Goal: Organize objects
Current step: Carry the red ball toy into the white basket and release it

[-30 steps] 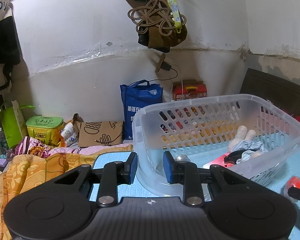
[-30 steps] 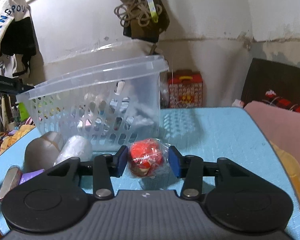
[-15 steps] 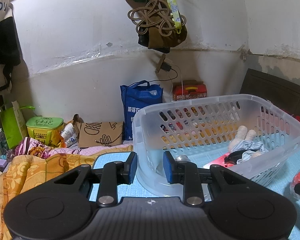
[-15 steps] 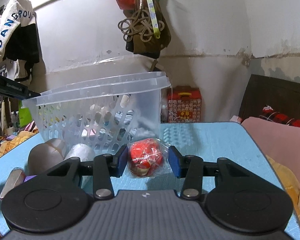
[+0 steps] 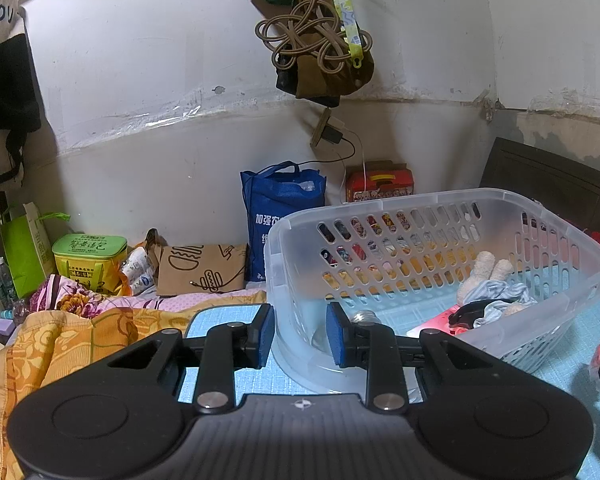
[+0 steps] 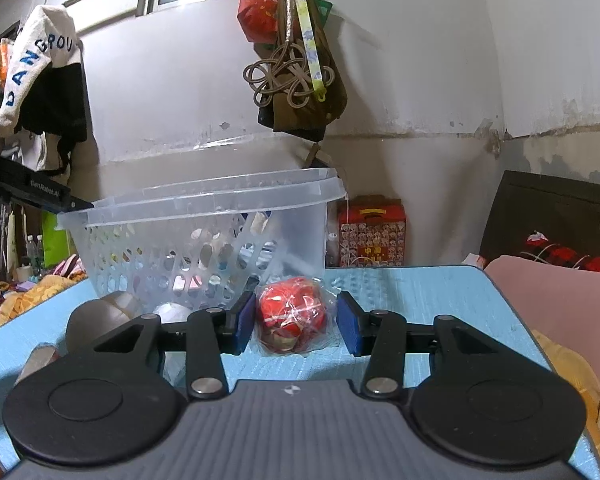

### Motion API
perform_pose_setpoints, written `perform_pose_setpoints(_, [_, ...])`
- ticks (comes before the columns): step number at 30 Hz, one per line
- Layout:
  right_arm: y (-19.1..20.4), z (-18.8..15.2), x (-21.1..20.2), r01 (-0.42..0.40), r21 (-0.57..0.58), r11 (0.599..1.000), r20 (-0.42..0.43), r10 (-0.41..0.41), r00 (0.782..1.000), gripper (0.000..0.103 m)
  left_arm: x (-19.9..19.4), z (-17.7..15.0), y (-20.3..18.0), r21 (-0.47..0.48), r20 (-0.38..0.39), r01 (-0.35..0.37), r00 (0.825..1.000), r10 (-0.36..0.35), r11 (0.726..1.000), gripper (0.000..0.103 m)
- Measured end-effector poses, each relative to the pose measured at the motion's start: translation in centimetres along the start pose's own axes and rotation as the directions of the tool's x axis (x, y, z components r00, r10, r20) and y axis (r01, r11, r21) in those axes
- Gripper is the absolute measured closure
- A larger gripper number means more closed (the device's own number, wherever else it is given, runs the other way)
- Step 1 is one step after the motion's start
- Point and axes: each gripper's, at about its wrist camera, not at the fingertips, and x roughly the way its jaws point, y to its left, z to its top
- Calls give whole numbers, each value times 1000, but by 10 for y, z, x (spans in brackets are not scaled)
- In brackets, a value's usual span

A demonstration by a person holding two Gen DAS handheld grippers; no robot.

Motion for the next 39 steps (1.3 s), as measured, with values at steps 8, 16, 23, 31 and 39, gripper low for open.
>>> perform_pose_setpoints(8, [-8,7,-12,-15,40,999,18,14,1000,56,0,0,0,0,2,0,1000,0,1000,71])
perform_pose_setpoints(16, [-7,36,-39,-90,60,994,57,86,995,56,-1,1,1,0,0,3,1000,-3,1000,71])
perform_pose_setpoints(23, [7,75,-38,-152,45,987,91,148,985,55,-1,2,0,1,0,2,1000,-2,1000,71])
perform_pose_setpoints(31, [65,137,52,-208,-39,977,-21,207,978,55,-3,1,0,-11,-4,7,1000,-7,1000,71])
perform_pose_setpoints(39, [80,125,94,-187,-65,980,-48,184,982,39,-2,2,1,-12,-4,9,1000,-9,1000,71])
